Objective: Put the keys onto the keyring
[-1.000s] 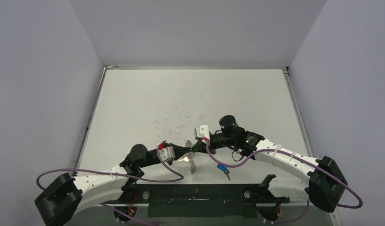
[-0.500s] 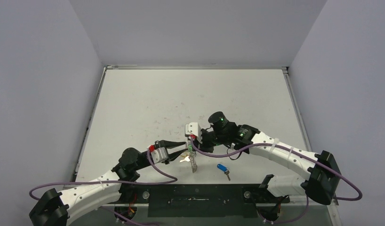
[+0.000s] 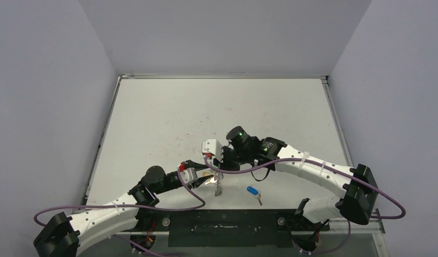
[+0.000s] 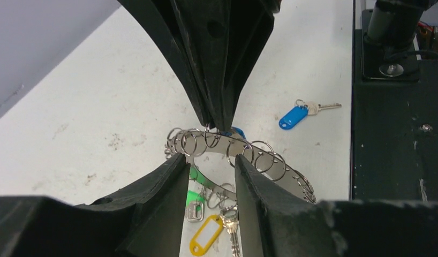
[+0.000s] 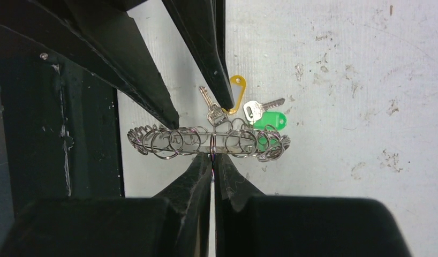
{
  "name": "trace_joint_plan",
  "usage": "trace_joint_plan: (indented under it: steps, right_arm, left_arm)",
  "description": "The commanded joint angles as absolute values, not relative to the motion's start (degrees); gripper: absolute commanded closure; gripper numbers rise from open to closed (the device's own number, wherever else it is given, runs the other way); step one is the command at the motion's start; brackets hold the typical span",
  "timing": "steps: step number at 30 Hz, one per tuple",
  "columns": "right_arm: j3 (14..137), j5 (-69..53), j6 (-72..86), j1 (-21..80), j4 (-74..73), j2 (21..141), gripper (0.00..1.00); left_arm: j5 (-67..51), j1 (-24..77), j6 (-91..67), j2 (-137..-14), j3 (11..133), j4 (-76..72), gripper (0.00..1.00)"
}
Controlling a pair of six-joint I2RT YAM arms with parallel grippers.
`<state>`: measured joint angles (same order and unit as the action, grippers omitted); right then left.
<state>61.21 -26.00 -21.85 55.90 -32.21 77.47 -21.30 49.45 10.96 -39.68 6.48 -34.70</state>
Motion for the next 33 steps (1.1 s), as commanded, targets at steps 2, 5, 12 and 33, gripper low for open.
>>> trace_joint_plan:
  steps: [2,5,12,33]
  right_arm:
    - [64.3,-27.3,-21.7,56.7,-32.5,78.2,1.0]
    - [64.2,-28.4,-22.0,56.8,-32.2,78.7,1.0]
    - [64.1,-30.0,-22.2,57.1,-31.4,79.5,1.0]
    - [64.1,-31.2,-22.4,57.6,-31.0,80.7,1.0]
  left_arm:
    - [-22.5,49.7,13.4,-41.8,9.2,-33.7,0.64]
    - [-22.3,49.7,13.9,-42.2,9.4,-33.9,0.65]
    - [-24.1,49.7,14.1,-42.9,9.7,-34.9,0.73]
    - [-26.3,49.7,14.1,-43.6,10.5,-36.7,0.83]
